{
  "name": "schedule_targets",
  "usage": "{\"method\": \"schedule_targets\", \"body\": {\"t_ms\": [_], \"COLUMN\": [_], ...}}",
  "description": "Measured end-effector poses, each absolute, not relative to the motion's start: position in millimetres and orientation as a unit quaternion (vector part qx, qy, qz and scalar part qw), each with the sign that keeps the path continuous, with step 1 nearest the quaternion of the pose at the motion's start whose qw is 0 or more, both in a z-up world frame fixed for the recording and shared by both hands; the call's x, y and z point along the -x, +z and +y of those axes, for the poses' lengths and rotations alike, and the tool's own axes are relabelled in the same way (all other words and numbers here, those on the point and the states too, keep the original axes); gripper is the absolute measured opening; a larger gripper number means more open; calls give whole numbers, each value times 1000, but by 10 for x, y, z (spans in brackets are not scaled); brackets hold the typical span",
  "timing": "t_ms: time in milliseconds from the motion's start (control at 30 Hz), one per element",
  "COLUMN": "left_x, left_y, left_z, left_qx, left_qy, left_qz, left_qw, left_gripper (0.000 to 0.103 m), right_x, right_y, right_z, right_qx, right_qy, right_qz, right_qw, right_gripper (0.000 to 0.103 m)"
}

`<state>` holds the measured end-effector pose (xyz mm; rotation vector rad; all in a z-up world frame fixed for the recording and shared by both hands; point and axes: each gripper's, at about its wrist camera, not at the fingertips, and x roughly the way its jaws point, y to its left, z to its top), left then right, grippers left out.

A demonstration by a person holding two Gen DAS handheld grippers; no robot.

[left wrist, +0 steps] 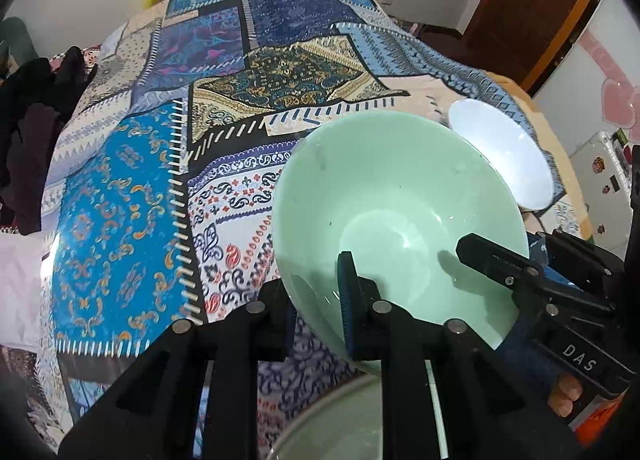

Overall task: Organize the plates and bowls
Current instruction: 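Lift the pale green bowl with both tools over the pink bowl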

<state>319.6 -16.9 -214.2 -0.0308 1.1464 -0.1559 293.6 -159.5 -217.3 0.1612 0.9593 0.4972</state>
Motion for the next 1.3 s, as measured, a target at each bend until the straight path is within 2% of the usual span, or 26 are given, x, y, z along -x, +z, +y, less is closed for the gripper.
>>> {"method": "schedule_targets", "body": {"t_ms": [733,1300], "left_x": [-2064,-1307], "left_y": [-1254,-1071], "left_z": [2,480], "left_qx": [37,59], "left_qy": [-50,-12], "left_qz": [476,455], "left_qw": [877,888], "left_gripper": [18,18], "right_x": [-2128,-1755], "right_y": [-1541,-1516], "right_z": [-1380,-850], "right_qx": [-51,-35], "right_qy": [276,323], "right_qz": [401,397], "right_qw": [872,858], "right_gripper": [29,29]}}
